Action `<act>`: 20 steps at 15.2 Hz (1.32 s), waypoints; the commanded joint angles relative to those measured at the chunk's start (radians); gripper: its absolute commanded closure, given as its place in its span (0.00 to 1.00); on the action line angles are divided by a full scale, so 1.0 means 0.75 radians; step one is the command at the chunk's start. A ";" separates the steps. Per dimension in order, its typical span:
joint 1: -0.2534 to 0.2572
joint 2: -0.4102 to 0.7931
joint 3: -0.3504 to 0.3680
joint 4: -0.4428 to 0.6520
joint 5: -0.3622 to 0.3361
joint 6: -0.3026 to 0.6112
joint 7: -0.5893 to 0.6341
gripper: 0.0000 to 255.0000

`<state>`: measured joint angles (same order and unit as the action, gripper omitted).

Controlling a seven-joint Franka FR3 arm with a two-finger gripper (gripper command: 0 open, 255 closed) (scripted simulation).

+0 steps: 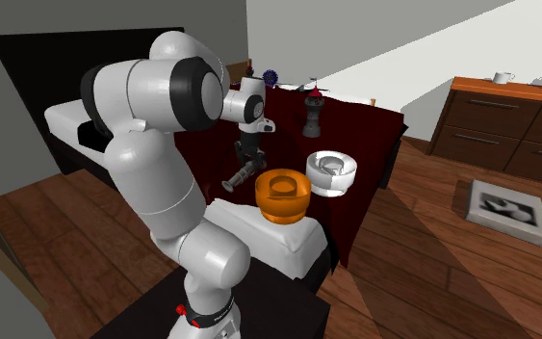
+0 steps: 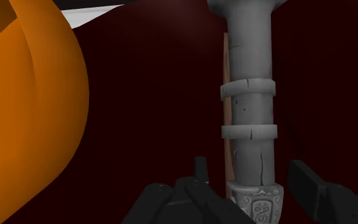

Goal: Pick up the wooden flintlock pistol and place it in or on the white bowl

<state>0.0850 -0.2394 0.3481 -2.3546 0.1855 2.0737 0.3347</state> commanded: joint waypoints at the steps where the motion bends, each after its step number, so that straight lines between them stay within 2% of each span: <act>1: 0.000 0.000 0.000 0.000 0.000 0.000 0.000 1.00; 9: 0.000 0.000 0.000 0.000 0.000 0.000 0.000 1.00; 20: -0.003 -0.069 -0.021 0.138 0.000 -0.206 0.005 1.00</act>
<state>0.0827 -0.2842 0.3343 -2.2614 0.1849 1.9369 0.3379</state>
